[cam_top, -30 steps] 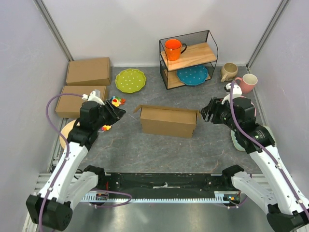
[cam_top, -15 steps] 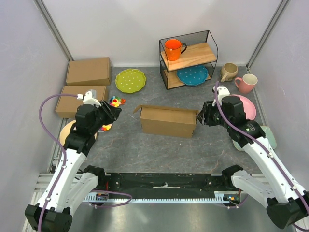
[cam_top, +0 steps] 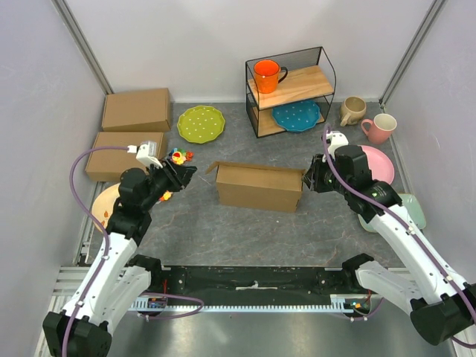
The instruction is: Fold the paper box
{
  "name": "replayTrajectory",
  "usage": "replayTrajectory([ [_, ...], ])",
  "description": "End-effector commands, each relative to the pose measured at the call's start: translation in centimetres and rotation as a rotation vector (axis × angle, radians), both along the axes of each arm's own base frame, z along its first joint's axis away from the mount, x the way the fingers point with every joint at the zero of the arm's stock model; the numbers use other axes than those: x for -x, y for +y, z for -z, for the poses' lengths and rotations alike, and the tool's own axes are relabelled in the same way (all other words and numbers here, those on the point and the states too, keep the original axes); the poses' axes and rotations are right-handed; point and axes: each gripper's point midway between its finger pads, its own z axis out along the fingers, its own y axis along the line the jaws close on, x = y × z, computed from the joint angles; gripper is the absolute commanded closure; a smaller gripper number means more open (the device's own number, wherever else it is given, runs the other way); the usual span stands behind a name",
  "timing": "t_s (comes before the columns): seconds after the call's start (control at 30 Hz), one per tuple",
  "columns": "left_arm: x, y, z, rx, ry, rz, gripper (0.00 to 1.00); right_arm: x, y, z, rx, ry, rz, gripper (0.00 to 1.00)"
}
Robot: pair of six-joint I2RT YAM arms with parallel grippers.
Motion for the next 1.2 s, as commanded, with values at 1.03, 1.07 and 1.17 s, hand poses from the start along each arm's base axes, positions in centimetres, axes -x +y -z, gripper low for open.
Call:
replayTrajectory([
  [1.03,-1.6,-4.6,-0.8,-0.385,-0.27,0.296,0.47,-0.6,0.8,-0.7,-0.009,-0.025,-0.013,0.67],
  [1.07,-1.6,-4.6,-0.6,-0.386,-0.267,0.297,0.48,-0.6,0.7,-0.7,-0.008,-0.025,-0.012,0.66],
  [1.17,-1.5,-4.9,-0.2,-0.391,-0.258,0.31,0.5,-0.6,0.8,-0.8,-0.012,-0.027,-0.012,0.66],
])
